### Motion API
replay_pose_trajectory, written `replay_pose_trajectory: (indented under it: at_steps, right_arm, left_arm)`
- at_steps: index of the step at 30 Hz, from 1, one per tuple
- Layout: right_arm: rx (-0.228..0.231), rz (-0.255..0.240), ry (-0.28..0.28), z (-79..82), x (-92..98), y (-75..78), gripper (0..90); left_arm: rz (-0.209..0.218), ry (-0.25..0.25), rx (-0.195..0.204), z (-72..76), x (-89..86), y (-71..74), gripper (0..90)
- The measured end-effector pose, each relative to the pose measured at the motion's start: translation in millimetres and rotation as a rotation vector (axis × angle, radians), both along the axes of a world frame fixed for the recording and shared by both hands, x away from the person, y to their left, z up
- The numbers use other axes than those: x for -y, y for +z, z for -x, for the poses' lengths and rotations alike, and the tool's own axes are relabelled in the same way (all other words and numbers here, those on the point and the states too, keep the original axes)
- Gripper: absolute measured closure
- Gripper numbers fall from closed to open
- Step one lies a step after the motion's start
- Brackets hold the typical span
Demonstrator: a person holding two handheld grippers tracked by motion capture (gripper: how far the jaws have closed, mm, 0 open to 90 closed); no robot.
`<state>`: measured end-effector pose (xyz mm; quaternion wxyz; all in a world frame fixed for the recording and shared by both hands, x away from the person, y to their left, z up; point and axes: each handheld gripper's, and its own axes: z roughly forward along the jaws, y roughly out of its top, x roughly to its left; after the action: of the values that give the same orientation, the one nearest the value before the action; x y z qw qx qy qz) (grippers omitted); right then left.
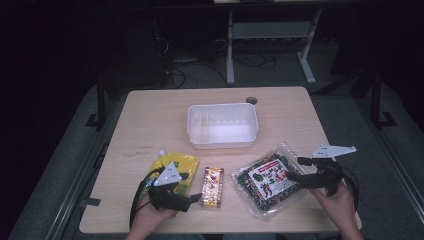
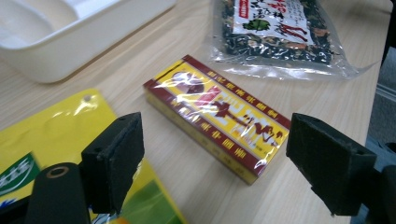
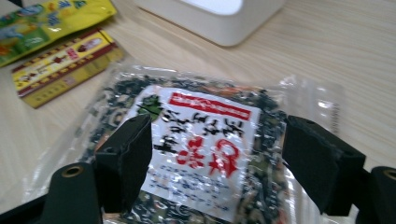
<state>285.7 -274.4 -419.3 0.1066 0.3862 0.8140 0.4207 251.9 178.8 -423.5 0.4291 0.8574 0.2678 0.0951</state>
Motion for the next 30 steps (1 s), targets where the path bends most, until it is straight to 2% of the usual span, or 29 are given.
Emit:
replay_pose_trajectory:
  at_steps: [7,9,10,11,14,15,17,20,21,24,27,30]
  right_arm:
    - [-0.022,0.028,-0.057,-12.9,11.3,4.5,28.2]
    - [-0.036,0.053,-0.073,-17.9,13.4,4.1,30.0]
    - [-0.045,0.061,-0.083,-19.4,14.3,3.8,30.8]
    - [-0.045,0.061,-0.083,-19.4,14.3,3.8,30.8]
    - [-0.075,0.085,-0.119,-21.4,19.1,1.0,34.4]
    - [-0.089,0.088,-0.128,-21.3,20.9,0.1,35.4]
    - [-0.123,0.083,-0.152,-21.8,25.8,-2.4,36.0]
    - [-0.150,0.074,-0.183,-19.8,36.1,-4.8,40.5]
    - [-0.158,0.075,-0.200,-18.5,39.6,-4.9,40.7]
    - [-0.179,0.059,-0.238,-14.1,50.3,-5.6,42.9]
    - [-0.212,0.052,-0.274,-8.3,58.1,-8.4,43.4]
    - [-0.244,0.063,-0.307,-2.5,65.0,-11.9,43.9]
  left_arm:
    - [-0.029,-0.057,-0.020,-7.1,31.0,7.4,23.1]
    - [-0.031,-0.064,-0.021,-8.0,34.9,7.9,23.8]
    - [-0.042,-0.074,-0.026,-11.0,45.4,9.2,24.4]
    - [-0.042,-0.074,-0.026,-11.0,45.4,9.2,24.4]
    - [-0.060,-0.106,-0.044,-19.0,66.9,9.1,25.5]
    - [-0.060,-0.106,-0.044,-19.0,66.9,9.1,26.1]
    - [-0.079,-0.127,-0.061,-25.3,84.1,7.7,28.4]
    - [-0.091,-0.147,-0.078,-31.9,98.9,6.4,31.3]
    - [-0.091,-0.147,-0.078,-31.9,98.9,6.4,32.3]
    - [-0.119,-0.154,-0.089,-38.6,115.8,4.2,36.7]
    - [-0.184,-0.156,-0.098,-42.0,132.0,1.7,40.6]
    - [-0.221,-0.177,-0.108,-43.4,145.4,-0.7,44.4]
